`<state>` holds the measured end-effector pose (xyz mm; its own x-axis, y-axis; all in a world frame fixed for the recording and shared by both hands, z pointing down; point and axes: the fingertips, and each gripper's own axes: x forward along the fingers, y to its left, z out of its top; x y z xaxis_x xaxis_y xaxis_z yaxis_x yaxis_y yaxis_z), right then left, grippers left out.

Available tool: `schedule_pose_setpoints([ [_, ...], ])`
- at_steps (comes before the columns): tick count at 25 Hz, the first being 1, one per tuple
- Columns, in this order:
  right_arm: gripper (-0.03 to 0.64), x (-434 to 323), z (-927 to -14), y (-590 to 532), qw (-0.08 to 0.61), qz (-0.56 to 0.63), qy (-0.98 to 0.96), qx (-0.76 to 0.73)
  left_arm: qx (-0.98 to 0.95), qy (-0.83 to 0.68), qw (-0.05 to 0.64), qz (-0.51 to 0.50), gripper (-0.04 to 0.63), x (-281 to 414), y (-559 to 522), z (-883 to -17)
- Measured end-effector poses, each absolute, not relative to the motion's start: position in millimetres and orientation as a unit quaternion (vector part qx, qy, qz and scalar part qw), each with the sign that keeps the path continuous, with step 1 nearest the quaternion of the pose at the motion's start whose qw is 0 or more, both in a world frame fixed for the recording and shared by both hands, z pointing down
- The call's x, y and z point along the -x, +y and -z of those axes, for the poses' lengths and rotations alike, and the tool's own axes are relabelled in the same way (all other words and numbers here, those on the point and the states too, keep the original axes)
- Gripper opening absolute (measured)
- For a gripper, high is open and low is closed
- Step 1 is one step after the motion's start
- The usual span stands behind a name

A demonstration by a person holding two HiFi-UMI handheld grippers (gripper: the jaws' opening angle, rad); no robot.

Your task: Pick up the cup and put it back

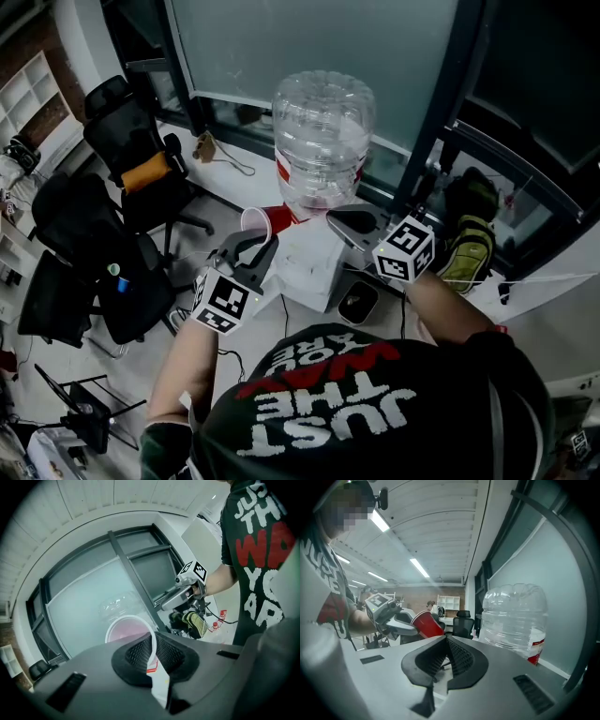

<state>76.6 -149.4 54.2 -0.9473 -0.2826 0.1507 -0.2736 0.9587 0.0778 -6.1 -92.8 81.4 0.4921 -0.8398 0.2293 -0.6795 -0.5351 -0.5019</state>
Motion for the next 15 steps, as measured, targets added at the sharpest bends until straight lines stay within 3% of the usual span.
schedule_pose_setpoints([
  [9, 0.034, -50.9, -94.1, -139.1, 0.103, -0.001, -0.988, -0.111, 0.85, 0.445, 0.112, 0.258, 0.023, 17.9, -97.4, -168.4],
  [15, 0.034, -20.3, -190.8, -137.4, 0.134, -0.047, -0.987, -0.069, 0.852, 0.438, 0.043, 0.283, 0.023, 28.1, -110.8, -291.4],
])
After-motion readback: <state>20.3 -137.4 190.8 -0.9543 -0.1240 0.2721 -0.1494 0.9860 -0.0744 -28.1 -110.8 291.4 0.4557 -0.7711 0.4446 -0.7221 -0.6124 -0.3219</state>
